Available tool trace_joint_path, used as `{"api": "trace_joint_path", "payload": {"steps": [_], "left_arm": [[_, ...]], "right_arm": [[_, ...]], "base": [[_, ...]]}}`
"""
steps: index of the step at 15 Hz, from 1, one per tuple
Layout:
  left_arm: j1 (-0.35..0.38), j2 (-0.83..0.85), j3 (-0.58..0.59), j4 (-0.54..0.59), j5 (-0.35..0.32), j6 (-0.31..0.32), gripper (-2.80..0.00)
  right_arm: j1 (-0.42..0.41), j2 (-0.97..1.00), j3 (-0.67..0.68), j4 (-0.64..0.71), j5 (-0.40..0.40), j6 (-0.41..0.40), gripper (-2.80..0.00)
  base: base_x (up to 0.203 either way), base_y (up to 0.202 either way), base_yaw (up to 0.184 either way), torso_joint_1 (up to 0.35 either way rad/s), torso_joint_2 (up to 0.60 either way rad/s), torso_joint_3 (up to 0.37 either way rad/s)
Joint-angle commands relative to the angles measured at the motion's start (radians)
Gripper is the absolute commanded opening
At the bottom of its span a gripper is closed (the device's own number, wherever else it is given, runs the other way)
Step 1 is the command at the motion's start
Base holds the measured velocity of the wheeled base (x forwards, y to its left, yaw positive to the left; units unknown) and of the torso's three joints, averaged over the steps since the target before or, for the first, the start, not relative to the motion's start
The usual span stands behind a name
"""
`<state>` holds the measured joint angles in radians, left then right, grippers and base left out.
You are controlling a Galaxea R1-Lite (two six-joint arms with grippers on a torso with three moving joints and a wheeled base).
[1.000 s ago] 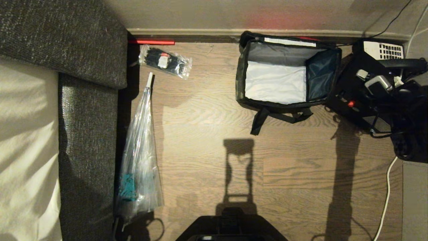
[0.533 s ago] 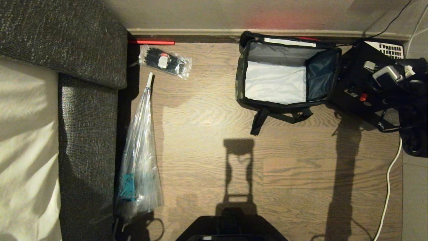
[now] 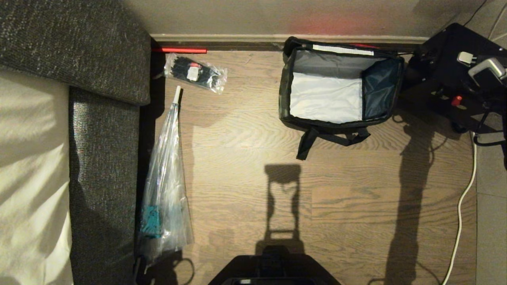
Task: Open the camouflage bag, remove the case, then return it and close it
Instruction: Place the black box back
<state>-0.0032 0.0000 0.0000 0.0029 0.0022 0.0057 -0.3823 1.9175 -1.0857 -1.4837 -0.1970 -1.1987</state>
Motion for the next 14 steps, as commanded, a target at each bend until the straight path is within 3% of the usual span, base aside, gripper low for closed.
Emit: {"api": "trace_joint_path", "payload": {"steps": [1,8,14], "left_arm": [[0.0,0.0,0.0,0.0,0.0,0.0,-2.8],[0.0,0.0,0.0,0.0,0.001,0.0,-2.8],[0.0,0.0,0.0,0.0,0.0,0.0,-2.8]], "right_arm": [[0.001,-0.082,0.006,0.018,0.001,-0.007,-2.8],[0.031,-0.199,0.049,0.088,-0.001,-0.007,-2.8],[0.146,-0.276,0.057,0.155,-0.001,-0.016,-2.8]], "base": [[0.0,0.0,0.0,0.0,0.0,0.0],[0.0,0.0,0.0,0.0,0.0,0.0],[0.0,0.0,0.0,0.0,0.0,0.0]]}}
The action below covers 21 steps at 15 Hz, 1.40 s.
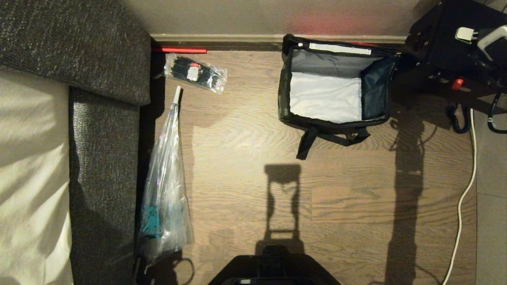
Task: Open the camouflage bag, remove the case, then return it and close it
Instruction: Place the black box back
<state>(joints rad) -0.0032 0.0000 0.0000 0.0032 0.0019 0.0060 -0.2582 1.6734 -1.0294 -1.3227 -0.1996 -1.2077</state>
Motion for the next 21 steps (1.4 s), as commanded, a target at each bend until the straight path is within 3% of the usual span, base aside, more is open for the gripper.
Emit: {"api": "trace_joint_path", "payload": {"steps": [1,5,13,19,21], "left_arm": [[0.0,0.0,0.0,0.0,0.0,0.0,-2.8],[0.0,0.0,0.001,0.0,0.0,0.0,-2.8],[0.0,0.0,0.0,0.0,0.001,0.0,-2.8],[0.0,0.0,0.0,0.0,0.001,0.0,-2.8],[0.0,0.0,0.0,0.0,0.0,0.0,-2.8]], "right_arm": [[0.041,-0.035,-0.001,-0.003,0.0,-0.016,-2.8],[0.096,-0.038,-0.034,0.007,-0.003,-0.055,-2.8],[0.171,-0.093,-0.034,0.067,-0.011,-0.056,-2.8],[0.318,-0.118,-0.043,0.123,-0.101,-0.061,-2.8],[0.367,-0.124,-0.053,0.151,-0.11,-0.095,-2.8]], "base": [[0.0,0.0,0.0,0.0,0.0,0.0],[0.0,0.0,0.0,0.0,0.0,0.0],[0.0,0.0,0.0,0.0,0.0,0.0],[0.0,0.0,0.0,0.0,0.0,0.0],[0.0,0.0,0.0,0.0,0.0,0.0]]}}
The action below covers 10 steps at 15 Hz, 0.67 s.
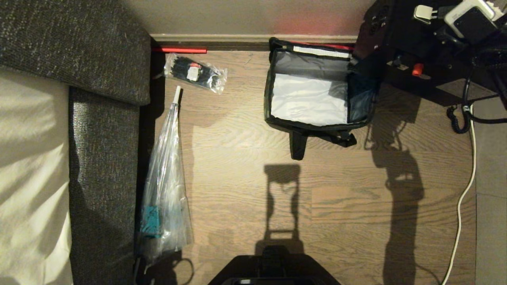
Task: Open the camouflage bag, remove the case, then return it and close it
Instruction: Place the black box back
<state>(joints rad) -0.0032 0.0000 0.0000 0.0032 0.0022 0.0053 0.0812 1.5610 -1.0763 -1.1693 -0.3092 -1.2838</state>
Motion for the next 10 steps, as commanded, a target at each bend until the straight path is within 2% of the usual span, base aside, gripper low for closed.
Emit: {"api": "trace_joint_path", "payload": {"steps": [1,5,10], "left_arm": [[0.0,0.0,0.001,0.0,0.0,0.001,-2.8],[0.0,0.0,0.0,0.0,-0.001,0.001,-2.8],[0.0,0.0,0.0,0.0,0.0,0.001,-2.8]], "right_arm": [[0.043,-0.015,-0.007,0.001,-0.001,-0.03,-2.8],[0.109,-0.036,-0.005,0.029,-0.003,-0.038,-2.8],[0.21,-0.039,-0.004,0.027,-0.059,-0.064,-2.8]], "base": [[0.0,0.0,0.0,0.0,0.0,0.0],[0.0,0.0,0.0,0.0,0.0,0.0],[0.0,0.0,0.0,0.0,0.0,0.0]]}}
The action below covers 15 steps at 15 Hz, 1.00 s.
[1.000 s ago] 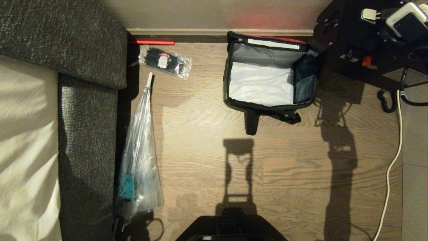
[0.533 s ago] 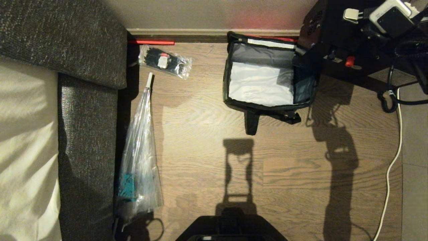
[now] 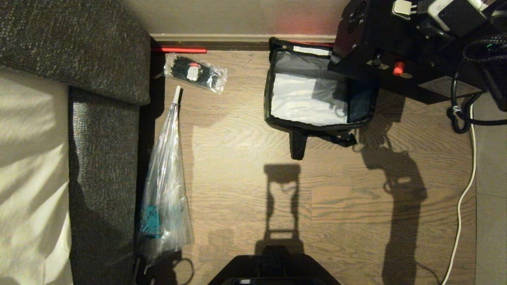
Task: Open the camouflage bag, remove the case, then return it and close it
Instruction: Place the black box back
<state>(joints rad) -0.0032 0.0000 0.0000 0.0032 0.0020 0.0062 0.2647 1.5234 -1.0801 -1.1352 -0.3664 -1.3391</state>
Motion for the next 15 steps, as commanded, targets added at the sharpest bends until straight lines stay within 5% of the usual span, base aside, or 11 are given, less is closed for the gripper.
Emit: {"api": "trace_joint_path", "payload": {"steps": [1,15], "left_arm": [[0.0,0.0,0.001,0.0,0.001,0.0,-2.8],[0.0,0.0,0.002,0.0,0.001,0.0,-2.8]], "right_arm": [[0.04,0.001,0.001,-0.008,-0.002,-0.019,-2.8],[0.19,0.064,-0.027,-0.007,-0.08,-0.051,-2.8]], "base": [[0.0,0.0,0.0,0.0,0.0,0.0],[0.0,0.0,0.0,0.0,0.0,0.0]]}}
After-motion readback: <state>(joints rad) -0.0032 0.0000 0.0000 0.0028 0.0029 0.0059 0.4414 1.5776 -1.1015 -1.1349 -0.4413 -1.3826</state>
